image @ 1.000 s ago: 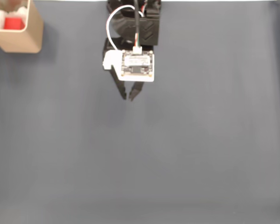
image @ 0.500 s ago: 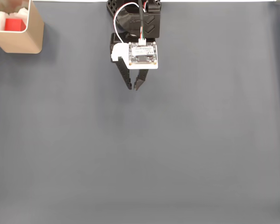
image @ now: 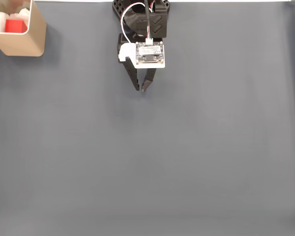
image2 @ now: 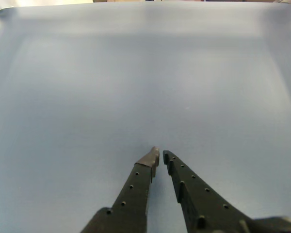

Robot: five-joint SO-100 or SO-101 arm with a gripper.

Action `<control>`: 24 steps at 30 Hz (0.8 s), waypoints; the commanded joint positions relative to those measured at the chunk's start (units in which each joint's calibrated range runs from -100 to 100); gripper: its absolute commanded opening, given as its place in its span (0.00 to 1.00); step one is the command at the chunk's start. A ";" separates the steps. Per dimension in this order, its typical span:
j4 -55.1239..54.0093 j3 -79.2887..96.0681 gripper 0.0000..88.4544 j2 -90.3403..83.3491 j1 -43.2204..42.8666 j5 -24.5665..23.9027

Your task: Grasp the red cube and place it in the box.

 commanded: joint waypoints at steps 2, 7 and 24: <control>3.05 1.26 0.00 -2.44 -0.17 -0.39; 7.15 1.35 0.00 -4.00 -0.31 -0.78; 21.41 1.35 0.00 -7.30 -0.38 -0.93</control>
